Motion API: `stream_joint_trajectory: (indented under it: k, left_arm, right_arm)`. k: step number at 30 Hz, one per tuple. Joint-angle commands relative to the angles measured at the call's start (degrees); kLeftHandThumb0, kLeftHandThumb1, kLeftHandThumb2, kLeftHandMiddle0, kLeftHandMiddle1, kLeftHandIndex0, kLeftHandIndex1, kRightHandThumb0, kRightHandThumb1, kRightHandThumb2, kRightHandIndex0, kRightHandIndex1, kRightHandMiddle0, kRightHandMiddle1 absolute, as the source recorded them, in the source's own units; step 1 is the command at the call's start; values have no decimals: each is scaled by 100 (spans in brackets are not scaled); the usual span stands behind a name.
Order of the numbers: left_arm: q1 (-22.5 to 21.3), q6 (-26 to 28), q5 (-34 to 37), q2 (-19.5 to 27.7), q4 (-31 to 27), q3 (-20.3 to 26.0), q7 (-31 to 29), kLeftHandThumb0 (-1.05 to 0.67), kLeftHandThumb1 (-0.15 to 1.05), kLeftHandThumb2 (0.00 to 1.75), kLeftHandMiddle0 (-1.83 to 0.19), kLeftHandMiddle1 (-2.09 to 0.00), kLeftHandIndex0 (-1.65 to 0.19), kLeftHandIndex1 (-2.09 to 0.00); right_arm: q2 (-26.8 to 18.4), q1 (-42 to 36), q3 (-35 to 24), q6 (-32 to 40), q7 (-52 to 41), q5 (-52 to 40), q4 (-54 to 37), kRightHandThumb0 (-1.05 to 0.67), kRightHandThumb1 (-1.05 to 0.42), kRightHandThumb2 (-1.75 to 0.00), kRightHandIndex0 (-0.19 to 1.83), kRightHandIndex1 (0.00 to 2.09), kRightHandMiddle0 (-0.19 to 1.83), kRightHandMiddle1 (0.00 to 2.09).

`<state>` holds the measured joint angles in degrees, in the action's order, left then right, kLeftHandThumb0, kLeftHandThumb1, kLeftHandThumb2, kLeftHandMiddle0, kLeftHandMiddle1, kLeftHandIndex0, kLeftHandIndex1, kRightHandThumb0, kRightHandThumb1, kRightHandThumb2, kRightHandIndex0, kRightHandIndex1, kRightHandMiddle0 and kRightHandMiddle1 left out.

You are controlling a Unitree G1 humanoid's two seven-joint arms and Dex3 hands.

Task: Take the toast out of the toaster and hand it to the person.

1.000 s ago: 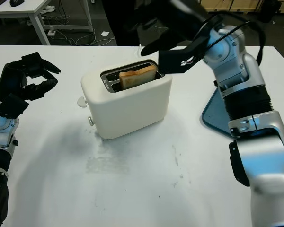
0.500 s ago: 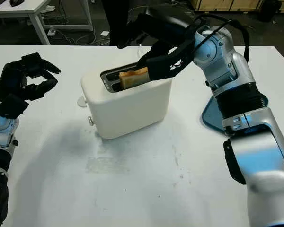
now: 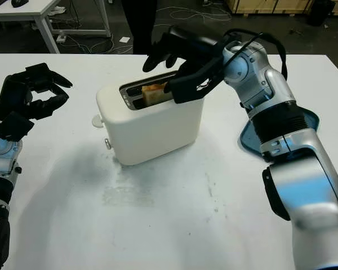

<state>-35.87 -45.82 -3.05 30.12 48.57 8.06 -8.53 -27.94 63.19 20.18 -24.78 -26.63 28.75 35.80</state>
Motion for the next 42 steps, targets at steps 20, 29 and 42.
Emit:
stream_joint_trajectory:
  k: [20, 29, 42]
  left_arm:
    - [56, -75, 19, -17, 43, 41, 76, -105, 92, 26, -82, -115, -77, -99]
    - [69, -87, 52, -18, 54, 63, 63, -105, 92, 27, -82, -115, -76, -99]
    - [79, -73, 75, -37, 47, 92, 21, -105, 92, 26, -82, -114, -76, -98]
  right_arm:
    - [45, -179, 326, 39, -276, 127, 225, -41, -65, -1, 89, 76, 105, 5]
    - [-147, -79, 803, -815, 671, 916, 529, -72, -89, -4, 105, 154, 100, 100]
    - [-264, 115, 787, -1459, 1988, 1294, 710, -61, -92, -46, 105, 174, 78, 173]
